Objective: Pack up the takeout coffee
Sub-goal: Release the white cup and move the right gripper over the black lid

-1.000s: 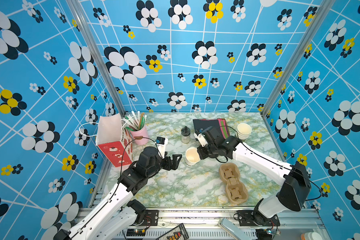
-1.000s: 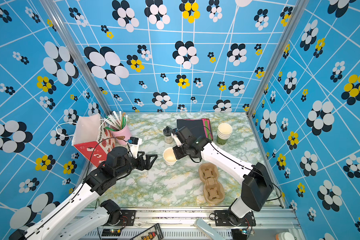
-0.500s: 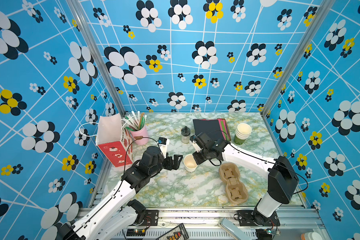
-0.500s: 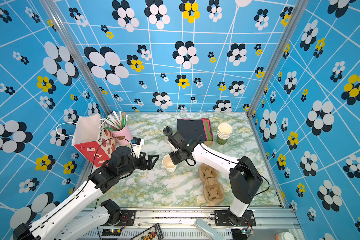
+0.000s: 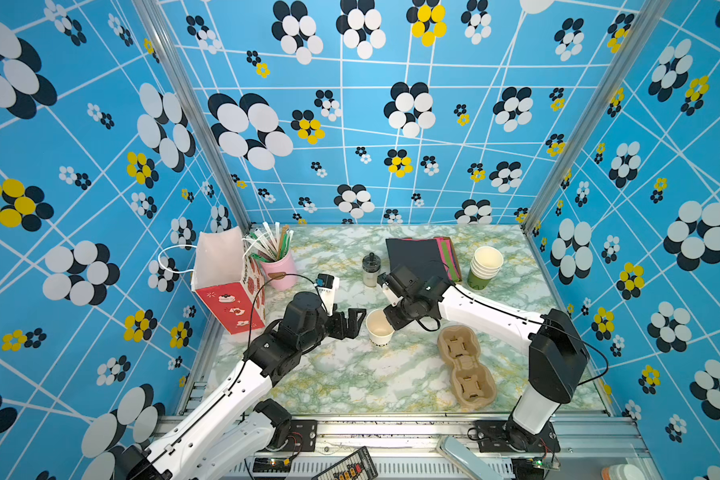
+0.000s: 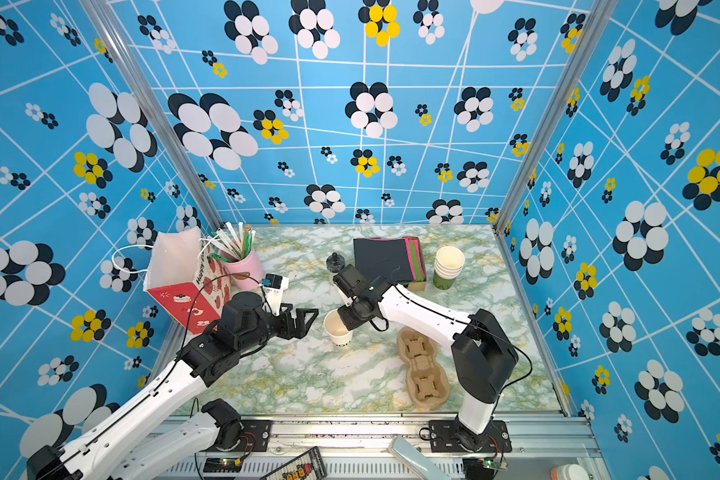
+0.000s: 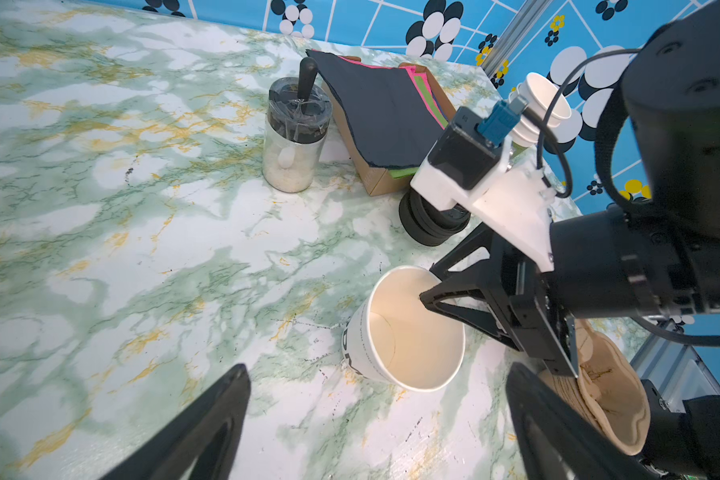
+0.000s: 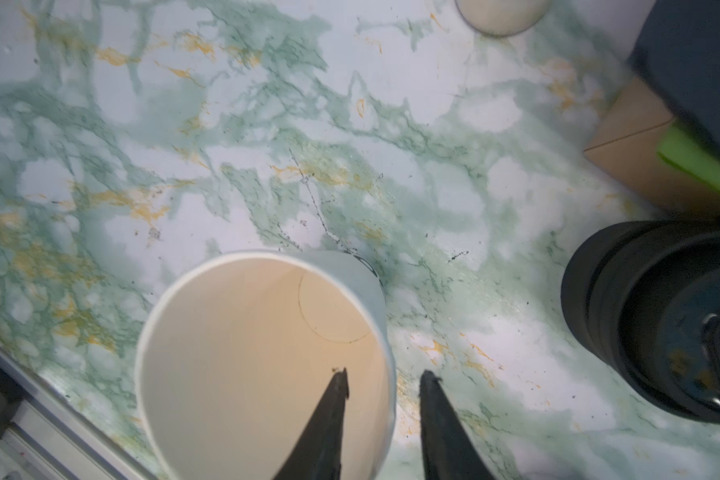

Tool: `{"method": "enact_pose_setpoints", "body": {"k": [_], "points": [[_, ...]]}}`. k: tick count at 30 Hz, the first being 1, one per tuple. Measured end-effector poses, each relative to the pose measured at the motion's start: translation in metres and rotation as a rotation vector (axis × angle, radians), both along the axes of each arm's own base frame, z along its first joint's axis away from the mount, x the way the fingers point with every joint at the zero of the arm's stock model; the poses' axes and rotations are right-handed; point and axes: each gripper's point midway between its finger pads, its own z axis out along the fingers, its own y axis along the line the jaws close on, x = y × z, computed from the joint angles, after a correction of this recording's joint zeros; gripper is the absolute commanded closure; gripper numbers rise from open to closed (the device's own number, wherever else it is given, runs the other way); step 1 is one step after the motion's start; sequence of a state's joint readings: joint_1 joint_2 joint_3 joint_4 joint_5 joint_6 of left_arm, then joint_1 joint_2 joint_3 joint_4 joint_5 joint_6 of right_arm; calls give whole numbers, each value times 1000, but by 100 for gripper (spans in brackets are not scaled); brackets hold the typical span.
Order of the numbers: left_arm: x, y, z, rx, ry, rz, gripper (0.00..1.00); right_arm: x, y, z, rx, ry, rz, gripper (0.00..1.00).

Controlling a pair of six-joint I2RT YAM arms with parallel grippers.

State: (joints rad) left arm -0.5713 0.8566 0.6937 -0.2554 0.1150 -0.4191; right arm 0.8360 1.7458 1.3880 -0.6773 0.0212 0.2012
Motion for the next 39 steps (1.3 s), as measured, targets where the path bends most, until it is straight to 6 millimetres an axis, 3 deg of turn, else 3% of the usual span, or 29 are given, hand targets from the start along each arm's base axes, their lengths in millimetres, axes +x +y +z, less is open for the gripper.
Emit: {"method": "enact_pose_setpoints", "body": {"k": [8,10,14,18,22,28,39], "points": [[0,0,0,0,1,0,2,13,-2,44,9,-106,1,30],[0,0,0,0,1,0,2,17,-9,58,0,-154,-10,20],[0,0,0,0,1,-1,2,30,-32,71,-42,-197,-51,13],[-1,0,0,1,1,-1,2,53,-74,65,-113,-187,-148,2],[-1,1,2,-3,-4,-1,1,69,-104,49,-190,-157,-205,1],[-1,1,1,-2,-4,-1,1,76,-114,11,-275,-73,-205,2],[-1,1,1,0,-6,-2,1,93,-124,-20,-325,-16,-224,12]]}}
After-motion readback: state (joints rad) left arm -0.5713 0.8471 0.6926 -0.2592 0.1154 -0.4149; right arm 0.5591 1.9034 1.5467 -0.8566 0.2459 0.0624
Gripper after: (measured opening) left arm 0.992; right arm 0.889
